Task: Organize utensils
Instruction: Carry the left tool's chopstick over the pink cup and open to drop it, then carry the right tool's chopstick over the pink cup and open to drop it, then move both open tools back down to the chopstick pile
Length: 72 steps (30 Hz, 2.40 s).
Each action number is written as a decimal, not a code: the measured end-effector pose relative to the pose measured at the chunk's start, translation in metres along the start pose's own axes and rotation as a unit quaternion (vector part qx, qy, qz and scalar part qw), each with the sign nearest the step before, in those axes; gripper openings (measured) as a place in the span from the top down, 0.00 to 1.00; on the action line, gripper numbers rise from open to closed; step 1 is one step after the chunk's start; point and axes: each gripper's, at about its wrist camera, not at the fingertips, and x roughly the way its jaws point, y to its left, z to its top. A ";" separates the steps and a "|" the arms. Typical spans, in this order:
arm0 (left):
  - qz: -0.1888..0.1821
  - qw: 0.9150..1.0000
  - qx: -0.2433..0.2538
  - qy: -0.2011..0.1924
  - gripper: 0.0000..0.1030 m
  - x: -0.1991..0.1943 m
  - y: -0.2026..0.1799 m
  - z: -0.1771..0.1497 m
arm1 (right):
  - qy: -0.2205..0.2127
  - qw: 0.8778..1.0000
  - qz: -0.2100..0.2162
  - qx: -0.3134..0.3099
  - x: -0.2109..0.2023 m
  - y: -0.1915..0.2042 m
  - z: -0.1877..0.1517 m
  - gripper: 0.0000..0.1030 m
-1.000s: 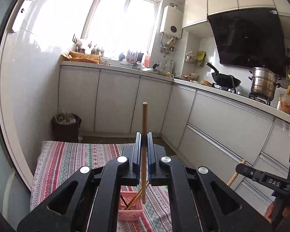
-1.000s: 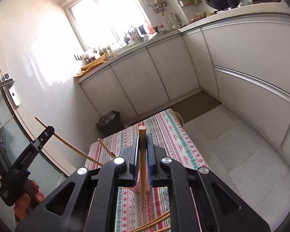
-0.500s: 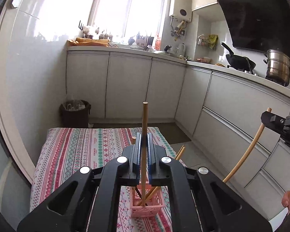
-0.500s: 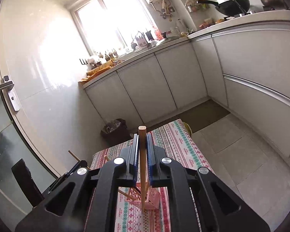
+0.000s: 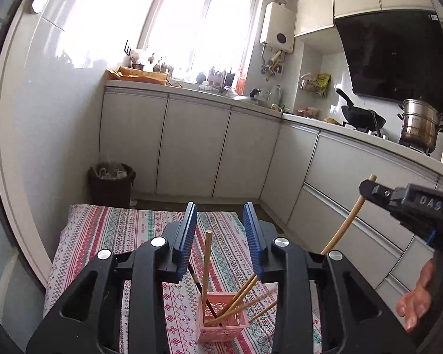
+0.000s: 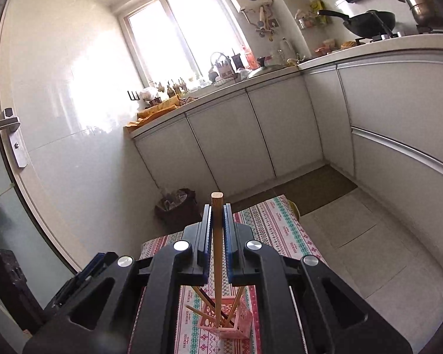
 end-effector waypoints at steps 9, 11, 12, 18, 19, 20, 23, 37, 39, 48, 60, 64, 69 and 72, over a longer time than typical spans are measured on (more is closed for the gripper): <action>0.036 0.998 -0.046 -0.036 0.58 -0.051 0.031 0.003 | -0.003 1.000 -0.002 -0.026 0.032 0.015 -0.017 0.92; 0.039 0.997 -0.055 -0.041 0.58 -0.059 0.039 0.003 | -0.007 1.000 -0.001 -0.030 0.037 0.019 -0.017 0.92; 0.042 0.996 -0.058 -0.043 0.58 -0.062 0.042 0.002 | -0.009 0.999 0.000 -0.032 0.038 0.021 -0.016 0.92; 0.045 0.995 -0.076 -0.055 0.58 -0.072 0.056 0.002 | -0.043 0.998 0.009 -0.045 0.027 0.040 0.009 0.92; 0.046 0.994 -0.078 -0.055 0.58 -0.072 0.059 0.002 | -0.047 0.998 0.011 -0.044 0.024 0.043 0.014 0.92; 0.047 0.994 -0.080 -0.056 0.58 -0.073 0.060 0.002 | -0.052 0.997 0.013 -0.046 0.020 0.047 0.020 0.92; 0.046 0.994 -0.087 -0.056 0.58 -0.074 0.066 0.001 | -0.065 0.996 0.011 -0.058 0.013 0.054 0.027 0.92; 0.046 0.995 -0.077 -0.038 0.40 -0.078 0.061 0.003 | -0.067 0.998 -0.001 -0.019 0.018 0.028 -0.020 0.15; 0.046 0.997 -0.056 -0.015 0.32 -0.074 0.052 0.001 | -0.098 0.995 0.010 -0.019 -0.010 0.027 -0.013 0.06; 0.055 0.996 -0.007 0.075 0.07 -0.075 0.012 -0.025 | -0.047 0.995 -0.056 -0.073 -0.086 -0.010 -0.047 0.06; 0.034 0.970 0.092 0.223 0.07 -0.053 -0.041 -0.095 | 0.092 0.989 -0.113 -0.039 -0.117 -0.101 -0.139 0.06; -0.027 0.940 0.163 0.300 0.07 -0.029 -0.061 -0.127 | 0.160 0.982 -0.096 0.012 -0.104 -0.130 -0.165 0.06; -0.069 0.883 0.267 0.379 0.31 0.003 -0.087 -0.174 | 0.209 0.970 -0.090 0.086 -0.091 -0.162 -0.181 0.06; -0.087 0.862 0.289 0.406 0.43 0.022 -0.098 -0.193 | 0.206 0.969 -0.089 0.106 -0.091 -0.170 -0.182 0.06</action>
